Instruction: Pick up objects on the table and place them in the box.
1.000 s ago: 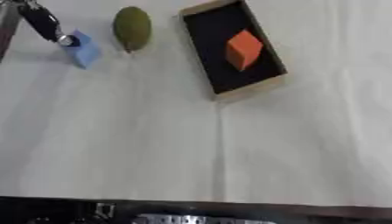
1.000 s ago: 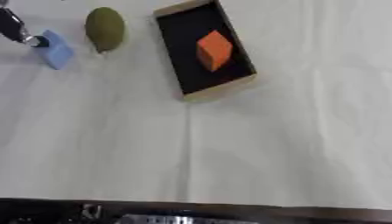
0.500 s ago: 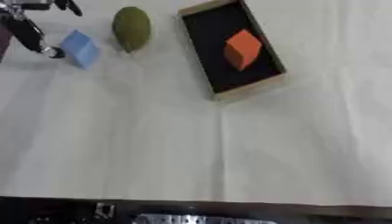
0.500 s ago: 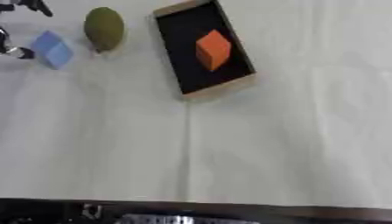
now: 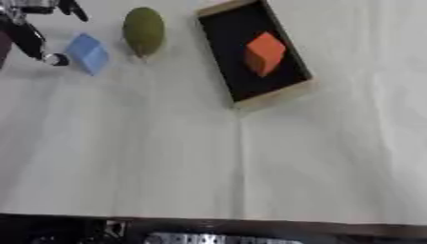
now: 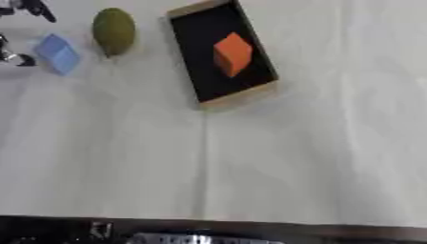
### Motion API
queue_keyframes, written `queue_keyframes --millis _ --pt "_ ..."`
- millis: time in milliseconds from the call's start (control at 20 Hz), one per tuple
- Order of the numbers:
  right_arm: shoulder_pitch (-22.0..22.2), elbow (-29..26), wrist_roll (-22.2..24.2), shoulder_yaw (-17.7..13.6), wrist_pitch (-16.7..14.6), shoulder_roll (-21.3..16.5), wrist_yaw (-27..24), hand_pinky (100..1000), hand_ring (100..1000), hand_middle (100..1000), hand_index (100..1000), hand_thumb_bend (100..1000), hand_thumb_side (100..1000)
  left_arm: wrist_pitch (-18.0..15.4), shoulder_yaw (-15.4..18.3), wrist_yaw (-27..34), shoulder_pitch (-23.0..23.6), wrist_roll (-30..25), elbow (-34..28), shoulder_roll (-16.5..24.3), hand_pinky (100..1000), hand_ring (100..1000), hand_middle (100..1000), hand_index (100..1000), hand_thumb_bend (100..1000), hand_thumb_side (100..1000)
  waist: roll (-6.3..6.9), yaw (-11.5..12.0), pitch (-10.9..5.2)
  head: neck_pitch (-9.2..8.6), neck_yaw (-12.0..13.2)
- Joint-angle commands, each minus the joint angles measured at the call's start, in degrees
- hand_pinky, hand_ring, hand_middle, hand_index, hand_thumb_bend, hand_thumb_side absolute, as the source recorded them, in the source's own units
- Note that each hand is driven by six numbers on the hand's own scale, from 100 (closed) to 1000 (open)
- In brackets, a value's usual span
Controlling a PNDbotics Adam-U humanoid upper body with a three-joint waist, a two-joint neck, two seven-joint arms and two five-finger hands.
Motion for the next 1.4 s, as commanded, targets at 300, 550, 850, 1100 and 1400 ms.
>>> queue_keyframes --millis 300,550,850,1100,1400 --pt "-0.4 -0.8 0.2 -0.4 0.0 -0.4 -0.4 860 803 698 887 100 623 -1.1 -0.6 -2.6 -0.5 1.9 2.1 -0.4 944 923 908 912 493 100 -0.3 -0.3 -0.93 -0.28 0.4" --pt "-0.4 -0.8 0.2 -0.4 0.0 -0.2 -0.5 861 804 696 888 100 623 -1.3 -0.7 -3.5 -0.4 1.9 3.2 -0.9 938 920 896 904 489 100 -0.35 -0.5 -0.81 -0.25 0.5" --pt "-0.5 -0.8 0.3 -0.4 0.1 0.0 -0.7 861 805 695 888 100 624 -1.6 -0.6 -5.6 -0.7 2.8 4.9 -2.3 910 878 800 855 429 100 -0.45 -0.6 -0.77 -0.37 0.6" --pt "-0.4 -0.8 0.2 -0.4 0.1 0.1 -0.8 861 805 694 888 100 625 -1.1 -0.5 -6.3 -1.0 4.5 4.5 -2.5 856 804 718 781 331 100 -0.44 -0.6 -0.76 -0.34 0.7" --pt "-0.3 -0.8 0.3 -0.4 0.3 0.1 -1.0 862 805 692 886 100 624 0.6 0.0 -6.5 -1.4 8.3 2.6 -2.6 808 728 635 717 218 100 -0.45 -0.6 -0.86 -0.22 0.5"
